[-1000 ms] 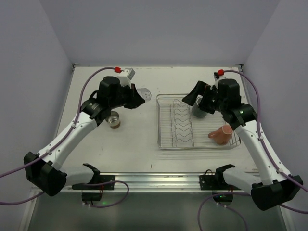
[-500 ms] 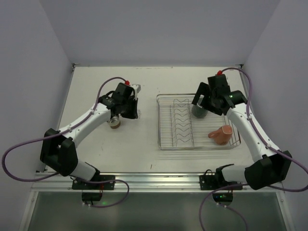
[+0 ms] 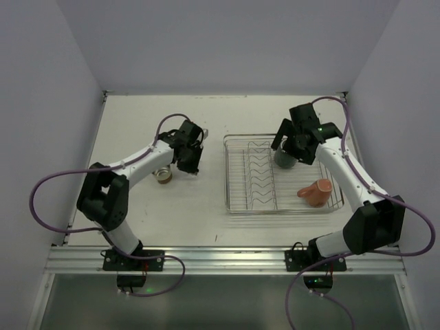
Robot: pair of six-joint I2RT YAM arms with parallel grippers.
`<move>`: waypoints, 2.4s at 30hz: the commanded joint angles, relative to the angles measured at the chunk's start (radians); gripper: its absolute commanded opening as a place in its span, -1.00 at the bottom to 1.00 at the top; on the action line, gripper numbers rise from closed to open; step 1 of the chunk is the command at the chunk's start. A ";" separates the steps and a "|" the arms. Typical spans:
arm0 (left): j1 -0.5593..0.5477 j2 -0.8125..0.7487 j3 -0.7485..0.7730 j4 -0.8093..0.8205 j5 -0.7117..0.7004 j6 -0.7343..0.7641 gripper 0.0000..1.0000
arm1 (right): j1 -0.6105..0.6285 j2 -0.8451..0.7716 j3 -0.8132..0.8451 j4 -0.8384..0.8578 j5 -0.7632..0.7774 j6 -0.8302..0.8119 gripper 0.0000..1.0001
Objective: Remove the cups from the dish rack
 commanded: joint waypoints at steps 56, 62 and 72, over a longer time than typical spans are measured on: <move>-0.008 -0.213 0.168 -0.025 0.041 0.069 0.07 | -0.134 0.302 0.146 0.129 -0.035 -0.012 0.98; -0.008 -0.226 0.175 -0.024 0.046 0.076 0.08 | -0.137 0.341 0.157 0.129 -0.018 -0.015 0.98; -0.010 -0.226 0.182 -0.030 0.047 0.081 0.09 | -0.137 0.382 0.166 0.132 -0.021 -0.023 0.92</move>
